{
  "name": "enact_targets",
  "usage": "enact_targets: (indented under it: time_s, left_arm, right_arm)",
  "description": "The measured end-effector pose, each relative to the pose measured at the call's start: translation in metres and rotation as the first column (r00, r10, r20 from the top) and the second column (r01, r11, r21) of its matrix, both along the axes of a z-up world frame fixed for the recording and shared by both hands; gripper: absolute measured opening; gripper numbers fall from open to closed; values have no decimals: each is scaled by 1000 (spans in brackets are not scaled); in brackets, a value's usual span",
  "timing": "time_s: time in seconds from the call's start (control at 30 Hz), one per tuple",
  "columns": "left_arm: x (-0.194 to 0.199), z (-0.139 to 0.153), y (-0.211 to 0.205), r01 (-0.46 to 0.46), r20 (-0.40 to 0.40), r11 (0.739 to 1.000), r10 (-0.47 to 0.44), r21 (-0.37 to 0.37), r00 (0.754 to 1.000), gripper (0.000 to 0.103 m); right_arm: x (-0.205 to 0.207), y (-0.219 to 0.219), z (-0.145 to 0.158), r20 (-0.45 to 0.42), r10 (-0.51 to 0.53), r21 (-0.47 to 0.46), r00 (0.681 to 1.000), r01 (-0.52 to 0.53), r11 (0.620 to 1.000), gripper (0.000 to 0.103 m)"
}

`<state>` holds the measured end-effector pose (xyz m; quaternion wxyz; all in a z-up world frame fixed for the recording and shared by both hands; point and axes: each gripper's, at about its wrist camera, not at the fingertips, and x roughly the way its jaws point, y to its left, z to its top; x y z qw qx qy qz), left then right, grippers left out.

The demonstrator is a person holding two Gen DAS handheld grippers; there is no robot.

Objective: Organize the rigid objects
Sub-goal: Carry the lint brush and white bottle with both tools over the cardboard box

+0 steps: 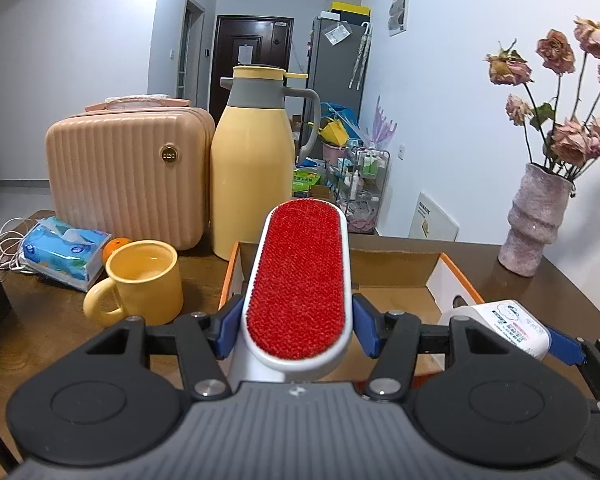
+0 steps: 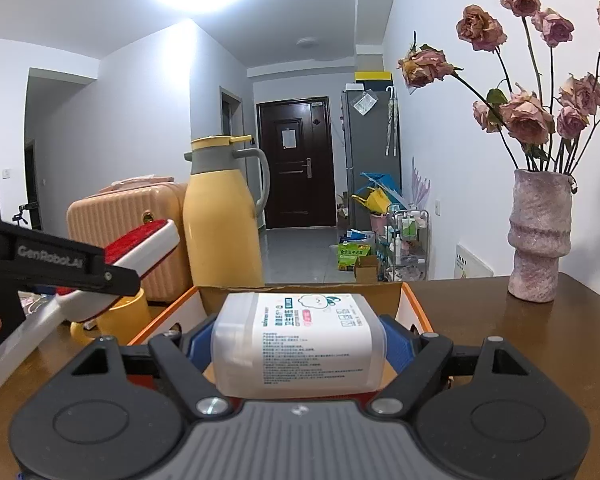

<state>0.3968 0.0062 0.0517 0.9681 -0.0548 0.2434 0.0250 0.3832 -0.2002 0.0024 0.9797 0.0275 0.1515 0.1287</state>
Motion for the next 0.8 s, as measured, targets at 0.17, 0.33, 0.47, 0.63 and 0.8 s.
enact_targets:
  time_s: [0.17, 0.33, 0.47, 0.63, 0.8]
  left_arm:
    - [23, -3, -2, -17, 0, 1000, 17, -1, 1000, 58]
    - [46, -5, -2, -44, 5, 999, 44, 1, 999, 58]
    - [67, -12, -3, -59, -13, 998, 60, 21, 998, 58]
    - [98, -27, -1, -80, -69, 996, 81, 28, 994, 58]
    - [124, -42, 1, -97, -115, 994, 101, 41, 988, 58]
  right_arm:
    - [21, 4, 3, 4, -7, 3, 1000, 7, 1000, 81]
    - [46, 6, 4, 16, -23, -7, 1000, 23, 1000, 81]
    - [66, 6, 2, 5, -34, -7, 999, 34, 999, 81]
    - [93, 10, -1, -27, -46, -31, 999, 46, 998, 81]
    - [121, 18, -7, -67, -56, -58, 996, 52, 997, 81]
